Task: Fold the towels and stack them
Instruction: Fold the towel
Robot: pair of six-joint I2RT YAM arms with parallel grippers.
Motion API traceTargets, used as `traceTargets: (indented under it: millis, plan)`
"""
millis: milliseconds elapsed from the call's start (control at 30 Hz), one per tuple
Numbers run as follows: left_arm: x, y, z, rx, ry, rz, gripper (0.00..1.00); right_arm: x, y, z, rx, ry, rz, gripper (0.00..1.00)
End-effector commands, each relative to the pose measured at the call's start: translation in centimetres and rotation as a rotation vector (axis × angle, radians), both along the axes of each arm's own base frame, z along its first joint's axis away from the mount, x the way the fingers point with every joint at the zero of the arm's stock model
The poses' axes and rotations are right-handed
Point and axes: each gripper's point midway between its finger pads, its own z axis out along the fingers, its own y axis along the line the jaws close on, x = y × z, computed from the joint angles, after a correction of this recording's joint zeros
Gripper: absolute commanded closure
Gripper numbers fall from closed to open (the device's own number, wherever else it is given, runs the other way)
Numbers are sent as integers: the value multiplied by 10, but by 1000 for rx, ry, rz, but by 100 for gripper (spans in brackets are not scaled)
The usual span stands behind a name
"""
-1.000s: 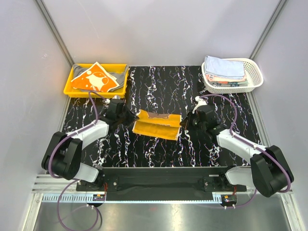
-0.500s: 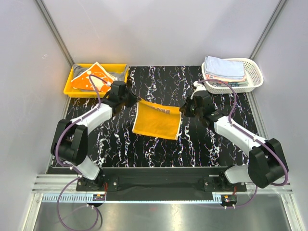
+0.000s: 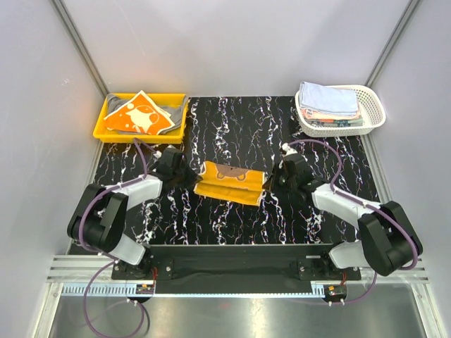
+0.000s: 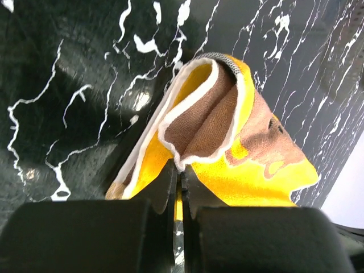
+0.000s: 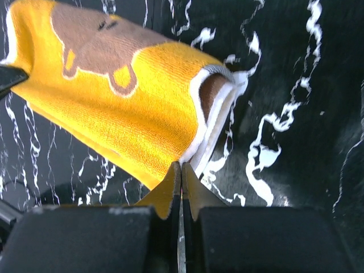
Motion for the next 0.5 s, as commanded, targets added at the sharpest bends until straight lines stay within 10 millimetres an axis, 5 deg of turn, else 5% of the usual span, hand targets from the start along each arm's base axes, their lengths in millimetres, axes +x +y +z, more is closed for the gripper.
traceTargets:
  millis: [0,467]
  plan:
    - [15,1,30,-24,-133,20,100,1,6,14,60,-56,1,99]
    - [-6,3,30,-10,-139,22,100,-19,12,16,102,-44,26,99]
